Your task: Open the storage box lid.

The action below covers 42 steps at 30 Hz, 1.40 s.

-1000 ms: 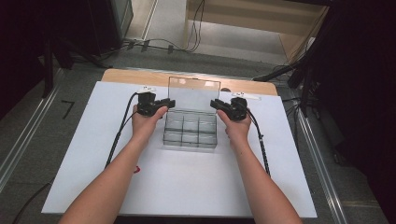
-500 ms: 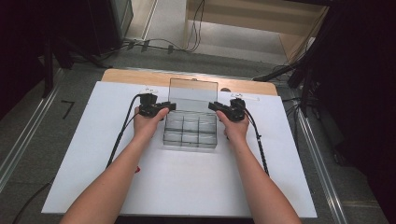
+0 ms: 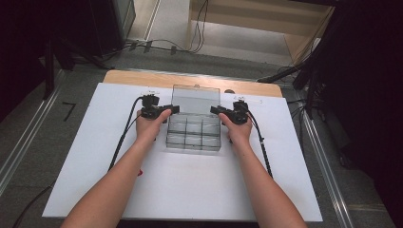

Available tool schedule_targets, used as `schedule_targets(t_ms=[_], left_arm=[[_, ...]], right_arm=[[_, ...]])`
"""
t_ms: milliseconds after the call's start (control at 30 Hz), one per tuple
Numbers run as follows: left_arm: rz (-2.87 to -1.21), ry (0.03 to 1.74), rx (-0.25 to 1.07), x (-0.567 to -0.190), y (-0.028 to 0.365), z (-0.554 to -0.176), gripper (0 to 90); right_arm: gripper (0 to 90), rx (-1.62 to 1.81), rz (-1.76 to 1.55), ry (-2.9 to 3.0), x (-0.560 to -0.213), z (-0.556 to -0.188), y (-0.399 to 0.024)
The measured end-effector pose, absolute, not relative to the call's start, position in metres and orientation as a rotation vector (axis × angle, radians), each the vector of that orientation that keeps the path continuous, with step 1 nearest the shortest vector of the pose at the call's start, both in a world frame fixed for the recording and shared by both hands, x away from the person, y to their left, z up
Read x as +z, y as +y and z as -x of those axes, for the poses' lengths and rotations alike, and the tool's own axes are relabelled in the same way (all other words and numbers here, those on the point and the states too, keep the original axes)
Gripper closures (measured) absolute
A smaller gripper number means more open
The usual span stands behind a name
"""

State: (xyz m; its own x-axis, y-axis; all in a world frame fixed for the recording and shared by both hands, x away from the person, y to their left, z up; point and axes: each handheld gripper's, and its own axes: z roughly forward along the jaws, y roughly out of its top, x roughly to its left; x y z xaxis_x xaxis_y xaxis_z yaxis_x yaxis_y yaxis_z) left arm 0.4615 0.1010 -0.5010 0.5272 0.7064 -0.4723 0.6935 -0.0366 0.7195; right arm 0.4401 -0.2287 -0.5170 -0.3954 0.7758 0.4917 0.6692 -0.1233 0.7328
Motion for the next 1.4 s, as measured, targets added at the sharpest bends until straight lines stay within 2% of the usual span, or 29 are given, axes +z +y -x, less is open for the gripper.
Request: schedule_targets(t_ms=[233,333,467,567,633,733,800,1067,1200,1400], left_arm=[[-1.731,1.213,-0.021,-0.501,0.102,-0.462,53.3],[-1.734,1.22,-0.02,-0.501,0.103,-0.463,49.6],[-1.742,1.216,-0.023,-0.499,0.104,-0.462,49.3],[-1.768,1.23,0.025,-0.495,0.106,-0.46,40.8],[-1.771,1.224,0.033,-0.493,0.107,-0.459,38.8],[-1.787,1.202,0.052,-0.486,0.11,-0.456,34.1],[-1.805,1.185,0.078,-0.481,0.111,-0.453,31.1],[-1.81,1.069,0.074,-0.461,0.119,-0.436,13.2],[-1.796,1.017,0.046,-0.458,0.124,-0.427,2.4],[-1.795,0.975,0.091,-0.454,0.132,-0.409,0.0]], right_arm=[[49.9,1.548,-1.699,2.009,-0.518,-0.441,-0.227],[45.3,1.537,-1.724,2.025,-0.519,-0.441,-0.226],[43.6,1.548,-1.752,2.029,-0.521,-0.441,-0.227],[41.7,1.529,-1.744,2.033,-0.52,-0.441,-0.226],[39.1,1.52,-1.735,2.047,-0.519,-0.44,-0.226],[32.8,1.48,-1.684,2.05,-0.517,-0.438,-0.227],[24.5,1.501,-1.677,2.057,-0.514,-0.437,-0.228],[9.3,1.516,-1.568,2.079,-0.501,-0.424,-0.229],[8.1,1.567,-1.494,2.105,-0.498,-0.415,-0.228],[6.0,1.579,-1.394,2.148,-0.491,-0.399,-0.219]])
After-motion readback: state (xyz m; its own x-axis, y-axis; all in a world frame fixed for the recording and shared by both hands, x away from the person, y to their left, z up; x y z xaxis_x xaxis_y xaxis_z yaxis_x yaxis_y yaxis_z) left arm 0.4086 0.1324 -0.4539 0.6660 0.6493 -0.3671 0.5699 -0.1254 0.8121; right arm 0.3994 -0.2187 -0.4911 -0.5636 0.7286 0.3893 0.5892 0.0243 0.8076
